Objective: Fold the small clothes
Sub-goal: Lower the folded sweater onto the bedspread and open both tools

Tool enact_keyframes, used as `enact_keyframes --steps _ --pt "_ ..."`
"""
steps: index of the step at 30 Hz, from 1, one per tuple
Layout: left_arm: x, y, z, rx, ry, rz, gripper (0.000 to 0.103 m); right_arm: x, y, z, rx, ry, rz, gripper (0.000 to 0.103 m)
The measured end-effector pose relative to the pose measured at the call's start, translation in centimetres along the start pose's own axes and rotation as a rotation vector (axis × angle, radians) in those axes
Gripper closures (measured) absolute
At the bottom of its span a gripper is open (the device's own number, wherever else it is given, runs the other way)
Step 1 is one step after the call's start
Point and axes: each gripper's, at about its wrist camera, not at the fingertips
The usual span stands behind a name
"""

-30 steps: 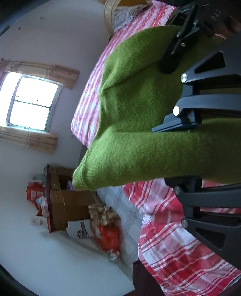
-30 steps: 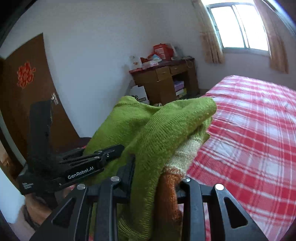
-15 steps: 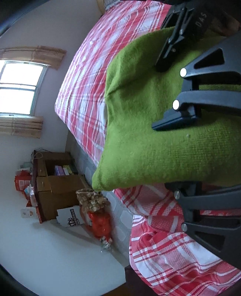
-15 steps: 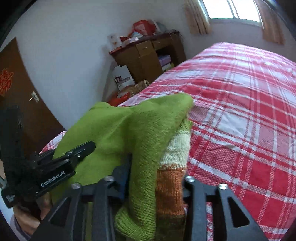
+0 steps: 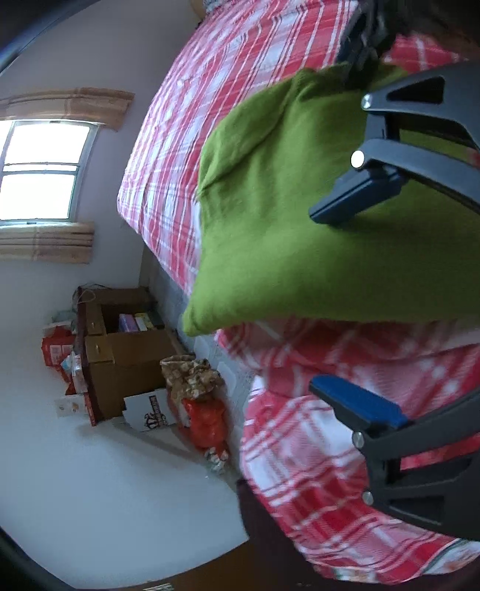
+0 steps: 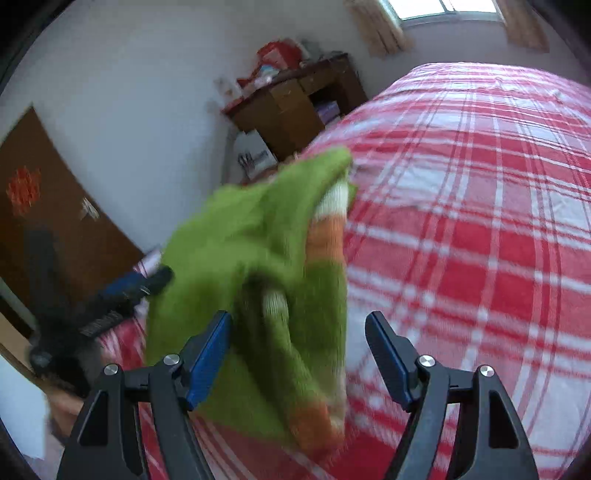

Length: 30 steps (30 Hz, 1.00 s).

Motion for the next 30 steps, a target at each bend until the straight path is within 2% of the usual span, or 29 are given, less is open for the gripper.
enact_keyframes --steps 4,5,6,7,8,9,10,11,13,15,17,19,23,26,27,30 --pt "-0.6 -0.4 1.9 -0.007 0.044 -0.008 0.016 -0.5 0.5 1.3 -0.016 0.0 -0.002 0.031" --pt "-0.7 -0.5 2.1 -0.001 0.053 -0.006 0.016 -0.6 0.7 1.5 -0.018 0.011 -0.002 0.038" --pt "-0.9 -0.5 2.3 0.008 0.061 -0.003 0.016 -0.7 1.0 1.7 -0.019 0.025 0.001 0.053" --pt "-0.9 -0.5 2.5 0.018 0.069 0.002 0.017 -0.9 1.4 1.8 -0.025 0.041 0.004 0.06" --pt "-1.0 -0.6 2.5 0.023 0.075 0.011 0.021 -0.9 1.6 2.0 -0.03 0.042 0.01 0.062" --pt "-1.0 -0.6 2.7 0.028 0.086 0.034 0.036 -0.8 1.9 2.1 -0.038 0.043 0.012 0.07" --pt "-0.9 -0.7 2.8 0.032 0.1 0.047 0.04 -0.7 1.9 2.3 -0.061 0.046 0.0 0.076" --pt "-0.7 -0.9 2.8 0.027 0.094 0.039 0.042 -0.6 2.0 2.5 -0.096 0.05 -0.01 0.077" --pt "-0.2 -1.1 2.6 0.017 0.103 0.037 0.054 -0.3 2.1 2.8 -0.14 0.054 -0.024 0.08" --pt "0.4 -0.8 2.4 0.027 0.116 0.041 0.06 0.2 2.2 3.1 -0.202 0.061 -0.081 0.082" --pt "1.1 -0.5 2.1 0.033 0.136 0.034 0.06 1.0 2.3 3.5 -0.244 0.052 -0.14 0.082" --pt "1.4 -0.3 2.2 0.028 0.152 0.015 0.06 1.4 2.4 3.7 -0.253 0.053 -0.15 0.082" --pt "1.0 0.2 3.4 0.002 0.149 -0.027 0.053 0.9 2.0 4.6 -0.22 0.067 -0.073 0.083" --pt "1.2 0.3 4.0 -0.006 0.138 -0.043 0.048 1.0 1.9 5.1 -0.222 0.04 -0.07 0.082" --pt "1.6 0.4 4.2 -0.013 0.129 -0.053 0.046 1.3 2.0 5.1 -0.218 0.036 -0.06 0.08" --pt "2.8 0.8 4.5 -0.019 0.109 -0.067 0.044 3.1 2.6 5.6 -0.191 0.028 0.019 0.064"
Point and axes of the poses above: each gripper's, at about its wrist camera, not at the fingertips, and x roughly against the way its jaws point, y to its left, z to its underside, and after that the axes turned 11 degrees about x, right-handed
